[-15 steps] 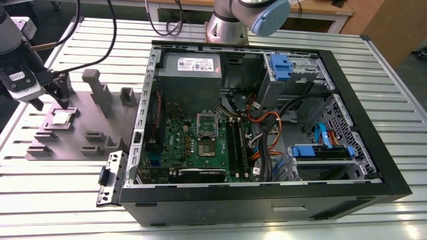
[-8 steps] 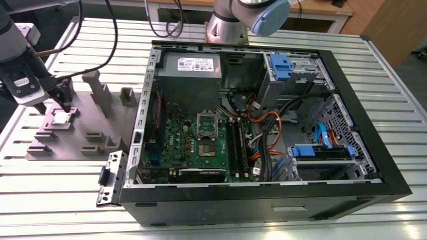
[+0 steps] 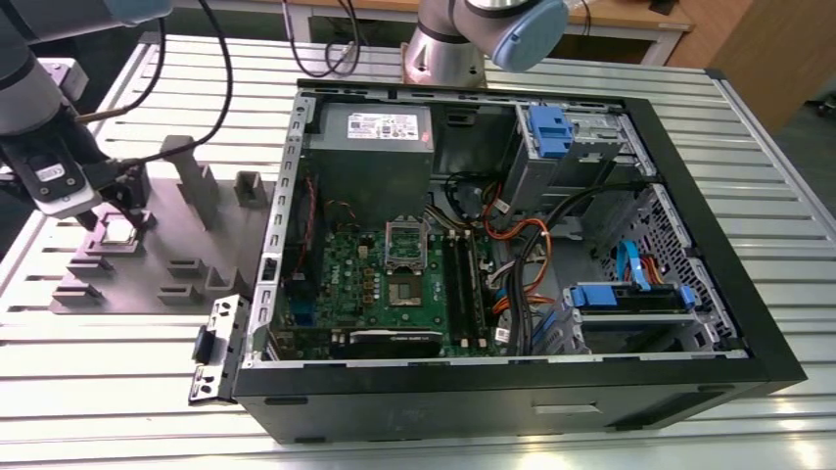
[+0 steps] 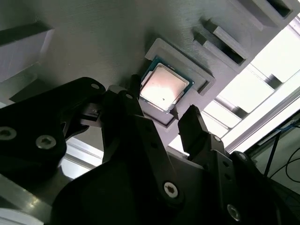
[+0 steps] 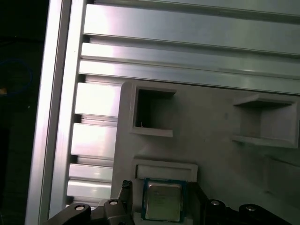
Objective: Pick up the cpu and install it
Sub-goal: 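Pick up the cpu and move it towards the insertion slot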
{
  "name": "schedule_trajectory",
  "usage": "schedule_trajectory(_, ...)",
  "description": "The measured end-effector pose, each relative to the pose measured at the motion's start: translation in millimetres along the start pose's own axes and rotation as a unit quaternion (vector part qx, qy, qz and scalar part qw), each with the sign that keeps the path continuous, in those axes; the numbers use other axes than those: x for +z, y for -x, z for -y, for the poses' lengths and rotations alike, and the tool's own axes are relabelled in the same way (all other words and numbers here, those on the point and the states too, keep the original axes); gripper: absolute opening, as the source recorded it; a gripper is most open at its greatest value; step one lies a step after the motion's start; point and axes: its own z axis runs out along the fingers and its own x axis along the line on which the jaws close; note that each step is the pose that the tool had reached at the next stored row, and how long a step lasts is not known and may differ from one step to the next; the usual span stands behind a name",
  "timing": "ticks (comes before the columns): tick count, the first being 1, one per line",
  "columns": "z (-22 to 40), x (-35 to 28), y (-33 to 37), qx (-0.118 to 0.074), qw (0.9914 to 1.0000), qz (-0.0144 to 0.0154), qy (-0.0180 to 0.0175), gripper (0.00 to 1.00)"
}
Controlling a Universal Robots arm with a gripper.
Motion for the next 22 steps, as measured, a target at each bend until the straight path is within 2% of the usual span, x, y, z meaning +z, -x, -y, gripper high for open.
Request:
schedule_trajectory(6,0.3,4.9,0.3,0.001,1.0,-0.0002,-0.0006,0.59)
schedule_trajectory(9,0.3,5.3,0.4,0.002,0.99999,-0.0003,-0.0041,0.59)
schedule_trajectory(11,0.4,5.3,0.4,0.002,0.99999,-0.0003,-0.0042,0.59)
schedule_trajectory(16,0.1,-0.1,0.8,0.002,0.99999,-0.0025,-0.0042,0.59)
schedule_trajectory(18,0.2,-0.1,0.8,0.002,0.99997,-0.0027,-0.0066,0.59)
schedule_trajectory(20,0.2,0.1,0.8,0.005,0.99992,-0.003,-0.0115,0.59)
schedule_trajectory(22,0.2,0.7,1.1,0.012,0.99984,-0.0029,-0.0127,0.59)
